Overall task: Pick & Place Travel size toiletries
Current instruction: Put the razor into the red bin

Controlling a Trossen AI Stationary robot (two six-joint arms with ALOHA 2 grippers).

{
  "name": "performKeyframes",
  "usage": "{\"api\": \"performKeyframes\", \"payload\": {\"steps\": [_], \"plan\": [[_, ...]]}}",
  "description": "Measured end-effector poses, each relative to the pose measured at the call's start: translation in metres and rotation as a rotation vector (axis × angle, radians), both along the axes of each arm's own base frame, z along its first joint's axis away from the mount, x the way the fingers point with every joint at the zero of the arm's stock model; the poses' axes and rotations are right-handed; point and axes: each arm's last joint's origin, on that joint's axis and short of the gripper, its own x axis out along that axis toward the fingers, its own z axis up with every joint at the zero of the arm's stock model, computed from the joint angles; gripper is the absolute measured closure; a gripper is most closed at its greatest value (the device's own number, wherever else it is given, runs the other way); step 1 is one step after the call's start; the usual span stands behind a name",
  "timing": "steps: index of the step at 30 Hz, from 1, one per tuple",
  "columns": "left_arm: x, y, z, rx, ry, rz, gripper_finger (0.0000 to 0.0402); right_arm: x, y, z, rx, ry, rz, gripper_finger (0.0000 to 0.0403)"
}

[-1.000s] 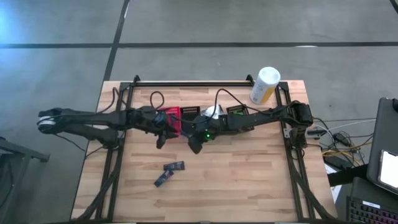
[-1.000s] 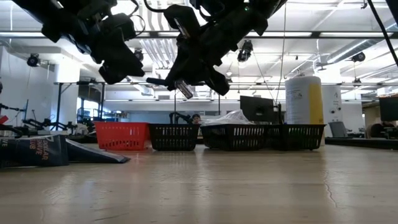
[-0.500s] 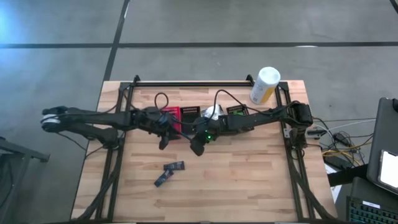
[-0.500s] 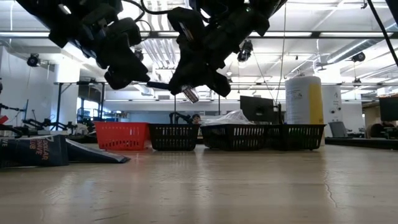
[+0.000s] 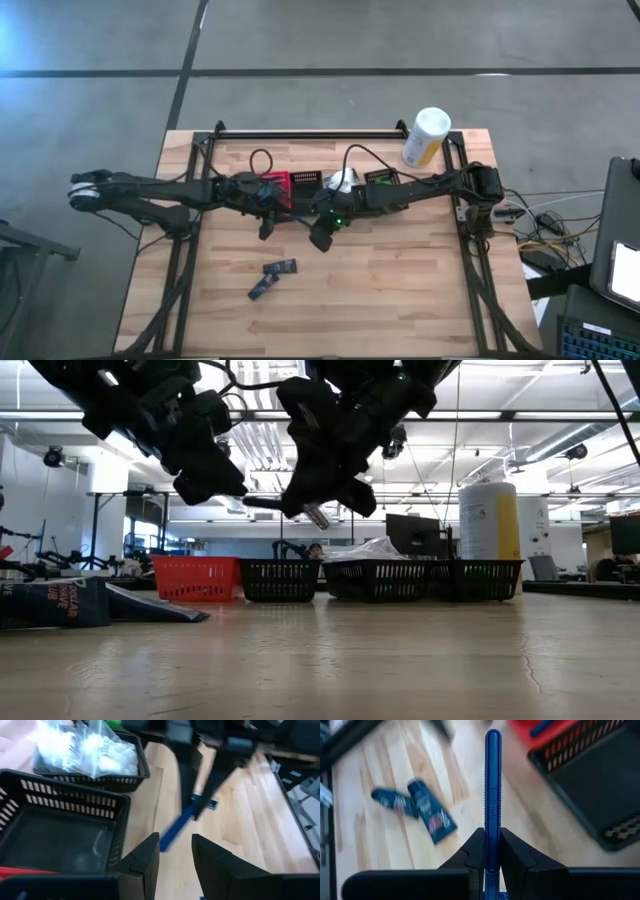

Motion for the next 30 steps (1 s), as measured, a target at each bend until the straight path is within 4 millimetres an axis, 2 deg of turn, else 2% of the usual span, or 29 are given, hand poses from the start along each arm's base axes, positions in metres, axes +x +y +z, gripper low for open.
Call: {"api": "performKeyframes", "payload": {"steps": [18, 23, 30], "plan": [[0.0, -0.001, -0.001, 0.028, -0.002, -0.05, 0.0282, -0.003, 0.002, -0.001, -0.11, 0.007, 0.189, 0.0369], [0.003, -0.005, -0.007, -0.039, 0.026, -0.1, 0.0282, -0.003, 0.0, -0.001, -0.113, 0.006, 0.189, 0.0369], [0.011, -0.009, -0.016, -0.044, 0.05, -0.12, 0.0282, -0.003, 0.001, -0.001, -0.117, -0.002, 0.229, 0.0369]]}}
